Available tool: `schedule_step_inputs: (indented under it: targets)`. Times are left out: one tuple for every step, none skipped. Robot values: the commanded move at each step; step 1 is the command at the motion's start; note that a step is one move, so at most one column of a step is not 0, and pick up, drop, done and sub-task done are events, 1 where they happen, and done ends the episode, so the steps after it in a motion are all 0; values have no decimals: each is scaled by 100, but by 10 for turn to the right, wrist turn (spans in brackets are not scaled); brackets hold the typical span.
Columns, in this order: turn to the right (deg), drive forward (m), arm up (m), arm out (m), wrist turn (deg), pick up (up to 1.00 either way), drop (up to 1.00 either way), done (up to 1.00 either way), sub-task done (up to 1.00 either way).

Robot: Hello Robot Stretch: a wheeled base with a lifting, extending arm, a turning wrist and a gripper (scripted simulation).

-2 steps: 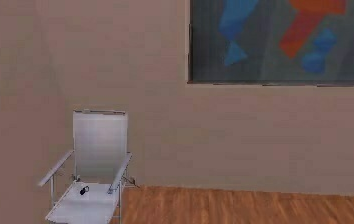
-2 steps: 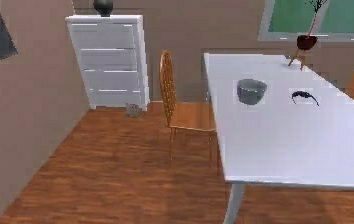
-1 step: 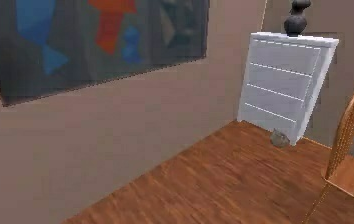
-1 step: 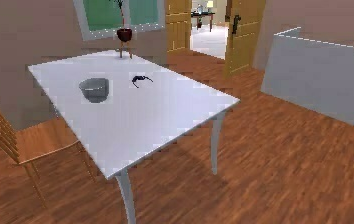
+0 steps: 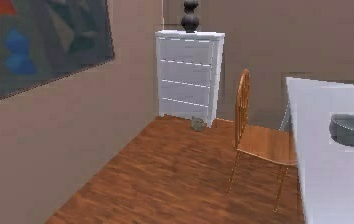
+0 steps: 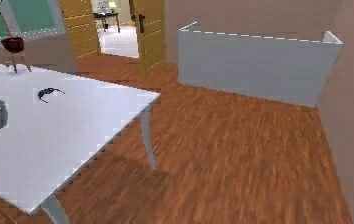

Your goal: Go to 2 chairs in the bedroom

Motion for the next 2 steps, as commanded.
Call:
schedule_step_inputs:
  targets:
    - [0, 50, 0, 0, 0, 0, 0, 0, 0]
    - [390, 0, 0, 0, 0, 0, 0, 0, 0]
